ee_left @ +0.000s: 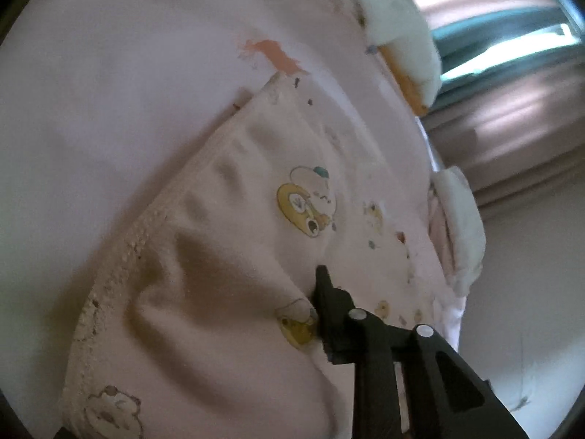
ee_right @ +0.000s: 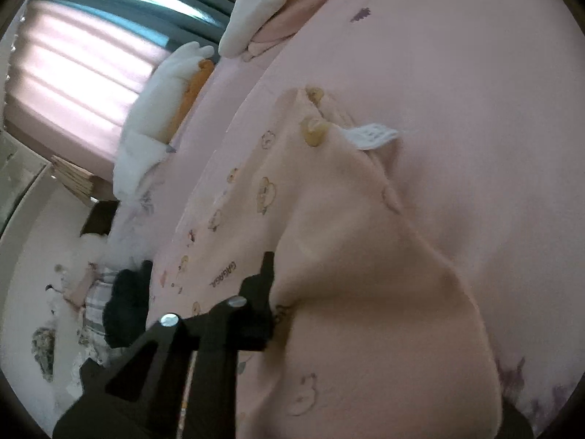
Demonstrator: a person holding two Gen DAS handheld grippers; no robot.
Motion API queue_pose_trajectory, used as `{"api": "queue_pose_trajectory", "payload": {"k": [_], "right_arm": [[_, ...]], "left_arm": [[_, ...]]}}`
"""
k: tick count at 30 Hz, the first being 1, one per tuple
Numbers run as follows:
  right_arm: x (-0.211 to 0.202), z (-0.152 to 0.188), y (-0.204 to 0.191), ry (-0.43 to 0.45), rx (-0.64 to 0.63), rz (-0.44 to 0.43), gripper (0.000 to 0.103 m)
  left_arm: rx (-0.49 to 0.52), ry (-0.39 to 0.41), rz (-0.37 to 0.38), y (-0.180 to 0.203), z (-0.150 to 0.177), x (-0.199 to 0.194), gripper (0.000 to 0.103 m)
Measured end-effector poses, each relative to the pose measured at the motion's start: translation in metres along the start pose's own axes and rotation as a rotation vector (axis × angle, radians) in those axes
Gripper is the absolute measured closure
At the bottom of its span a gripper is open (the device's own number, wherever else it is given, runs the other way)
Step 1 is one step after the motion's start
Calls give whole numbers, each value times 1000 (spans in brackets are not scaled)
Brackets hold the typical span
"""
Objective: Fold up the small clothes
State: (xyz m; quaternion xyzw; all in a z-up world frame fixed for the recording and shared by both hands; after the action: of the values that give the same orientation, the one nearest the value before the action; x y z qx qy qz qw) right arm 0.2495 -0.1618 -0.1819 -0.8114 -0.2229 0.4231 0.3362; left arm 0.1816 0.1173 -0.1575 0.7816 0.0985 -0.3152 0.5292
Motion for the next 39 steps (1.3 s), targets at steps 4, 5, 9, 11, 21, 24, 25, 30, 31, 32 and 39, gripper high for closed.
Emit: {"api": "queue_pose_trajectory", "payload": {"k": [4, 5, 9, 11, 21, 24, 25, 30, 31, 32, 39], "right_arm": [[0, 0, -3, -2, -39, 25, 94], [-1, 0, -6, -4, -56, 28, 94], [-15, 4, -12, -25, -131, 41, 95], [-25, 6, -9, -33, -115, 29, 96], [-48, 18, 4, -63, 0, -2, 94], [-39, 21, 12, -60, 128, -91, 93], [-38, 20, 11, -46, 126, -98, 93], [-16, 14, -3, -72, 44, -68, 90], [-13, 13, -5, -71, 32, -60, 90], [-8, 11, -7, -66, 17, -43, 90], [8, 4, -11, -50, -94, 36, 96]], "left_arm": [[16, -1, -26, -1, 0, -6, 83], [36, 0, -36, -1, 1, -12, 85], [99, 10, -64, 2, 9, -35, 95], [114, 19, -66, 2, 15, -54, 98], [-17, -23, -19, -10, 19, -44, 96], [-103, -58, 78, -21, 17, -32, 89], [-125, -56, 109, -22, 13, -31, 89], [-94, -36, 125, -8, -1, -21, 68], [-66, -25, 102, -5, -1, -19, 68], [-37, -17, 71, -2, -1, -14, 68], [34, -16, -16, -2, -5, -3, 88]]}}
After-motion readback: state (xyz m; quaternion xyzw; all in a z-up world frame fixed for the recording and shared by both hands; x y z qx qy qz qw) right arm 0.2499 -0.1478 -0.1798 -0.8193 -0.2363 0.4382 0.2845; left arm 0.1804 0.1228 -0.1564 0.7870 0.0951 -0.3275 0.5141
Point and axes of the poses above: each gripper's, at about its wrist camera, not at the fingertips, and x roughly the way its jaws point, y to its right, z to its underside, the point moved 9 cm from there along x, roughly the way its jaws point, and after that the axes turned 6 degrees about -x, right-handed, at the moved point
